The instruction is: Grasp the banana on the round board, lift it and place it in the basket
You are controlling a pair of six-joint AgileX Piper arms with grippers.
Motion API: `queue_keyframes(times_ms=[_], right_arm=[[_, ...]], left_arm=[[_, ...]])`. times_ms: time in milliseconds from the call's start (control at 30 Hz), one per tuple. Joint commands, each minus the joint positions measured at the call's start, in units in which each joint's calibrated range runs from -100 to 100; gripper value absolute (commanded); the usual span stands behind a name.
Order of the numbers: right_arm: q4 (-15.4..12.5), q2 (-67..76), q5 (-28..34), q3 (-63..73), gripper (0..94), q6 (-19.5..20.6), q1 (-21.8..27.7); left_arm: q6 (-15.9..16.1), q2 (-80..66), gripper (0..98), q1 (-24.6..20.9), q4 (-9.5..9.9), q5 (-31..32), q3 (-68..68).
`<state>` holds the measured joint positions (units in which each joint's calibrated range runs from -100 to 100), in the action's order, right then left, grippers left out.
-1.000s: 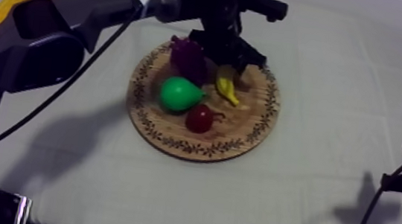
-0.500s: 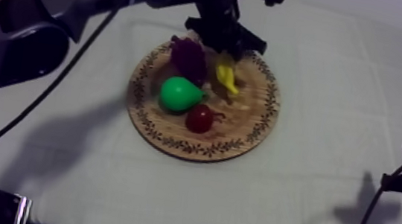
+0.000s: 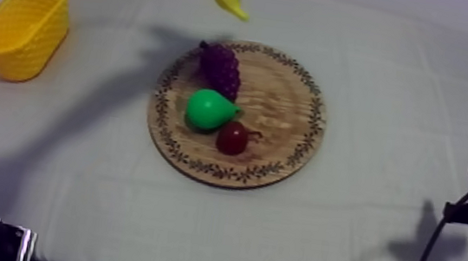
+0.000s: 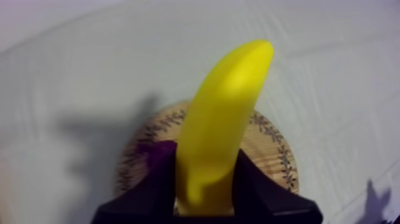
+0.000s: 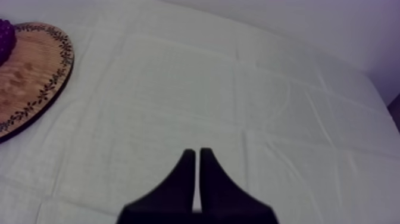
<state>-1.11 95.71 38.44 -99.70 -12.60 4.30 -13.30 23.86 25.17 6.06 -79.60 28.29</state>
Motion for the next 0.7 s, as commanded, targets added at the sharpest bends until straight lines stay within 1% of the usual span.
queue_keyframes(times_ms=[0, 100, 300, 500, 667], right_arm=[[0.01, 0.04, 0.02, 0.03, 0.6, -0.02, -0.01], [0.01, 0.04, 0.02, 0.03, 0.6, -0.02, -0.01], [0.01, 0.04, 0.02, 0.03, 0.6, -0.02, -0.01], [0.01, 0.04, 0.02, 0.03, 0.6, -0.02, -0.01], [0.01, 0.04, 0.02, 0.03, 0.6, -0.02, -0.01]], left_arm=[[0.11, -6.24, 24.3, -1.95, 0.84, -1.01, -0.49], [0.83, -10.26, 25.2, -5.24, 1.46, -1.78, -2.06], [2.97, -15.07, 28.9, -13.21, 2.15, -1.79, -6.18], [4.27, -15.56, 31.3, -20.83, 3.32, 0.3, -9.86], [5.31, -14.46, 31.7, -26.58, 3.66, 3.2, -13.56]])
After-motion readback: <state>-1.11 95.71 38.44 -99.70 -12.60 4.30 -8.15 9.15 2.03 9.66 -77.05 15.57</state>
